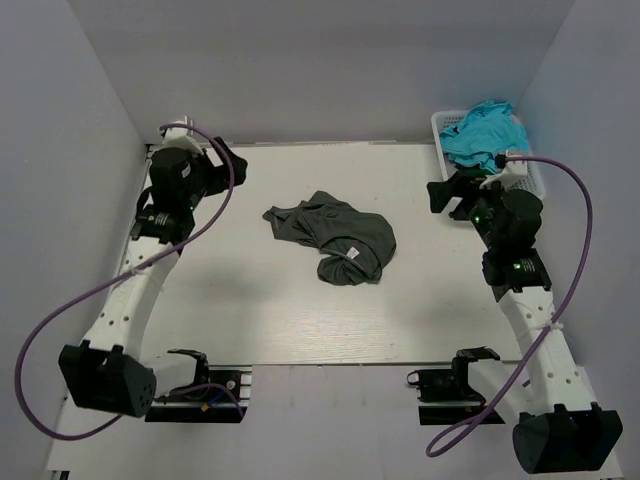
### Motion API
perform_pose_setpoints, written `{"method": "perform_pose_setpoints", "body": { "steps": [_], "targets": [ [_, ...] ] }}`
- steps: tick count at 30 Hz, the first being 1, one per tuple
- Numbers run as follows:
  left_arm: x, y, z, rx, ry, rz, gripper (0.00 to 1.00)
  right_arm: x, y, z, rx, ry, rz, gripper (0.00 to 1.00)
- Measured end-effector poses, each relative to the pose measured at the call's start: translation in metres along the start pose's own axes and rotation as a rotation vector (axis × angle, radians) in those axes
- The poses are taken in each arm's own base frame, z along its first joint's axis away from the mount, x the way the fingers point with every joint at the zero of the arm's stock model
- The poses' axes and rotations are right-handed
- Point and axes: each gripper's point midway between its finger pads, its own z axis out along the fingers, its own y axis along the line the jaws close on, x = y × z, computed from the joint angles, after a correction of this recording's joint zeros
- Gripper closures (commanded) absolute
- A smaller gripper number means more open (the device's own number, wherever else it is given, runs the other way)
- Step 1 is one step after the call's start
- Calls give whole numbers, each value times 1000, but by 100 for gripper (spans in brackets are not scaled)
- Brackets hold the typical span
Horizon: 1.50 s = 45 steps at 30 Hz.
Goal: Fold and stack the t-shirts
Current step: Flatten out the tshirt
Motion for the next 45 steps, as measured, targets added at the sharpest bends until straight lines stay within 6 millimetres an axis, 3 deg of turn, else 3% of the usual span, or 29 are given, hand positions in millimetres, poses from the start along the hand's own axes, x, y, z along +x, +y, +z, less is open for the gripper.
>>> {"method": "perform_pose_setpoints", "body": {
  "steps": [6, 13, 15, 19, 23, 28, 29, 33, 37, 42, 43, 45],
  "targets": [
    [48, 22, 45, -93, 204, -21, 0, 24, 9, 8, -62, 140, 17, 10],
    [144, 59, 92, -196, 492, -58, 0, 96, 9, 23, -103, 465, 39, 10],
    [172, 69, 103, -216, 575, -70, 6, 123, 10, 27, -106, 566, 54, 10],
    [212, 78, 125, -231, 684, -95, 8, 171, 14, 19, -96, 748, 73, 10],
    [248, 86, 131, -240, 771, -124, 16, 194, 22, 15, -94, 830, 67, 11],
    [253, 81, 135, -222, 781, -142, 21, 221, 38, 16, -105, 903, 81, 14],
    [256, 80, 135, -220, 785, -140, 26, 228, 39, 17, -97, 920, 87, 14],
    [262, 71, 136, -201, 792, -125, 31, 254, 36, 16, -47, 977, 109, 14],
    [270, 58, 137, -171, 796, -101, 44, 267, 29, 15, 5, 996, 137, 16],
    [283, 43, 137, -136, 814, -82, 74, 272, 31, 23, 19, 972, 172, 24],
    [285, 42, 138, -131, 816, -81, 92, 274, 32, 23, 21, 970, 177, 26],
    [288, 38, 137, -120, 822, -80, 100, 283, 31, 23, 32, 976, 190, 26]
  ]
}}
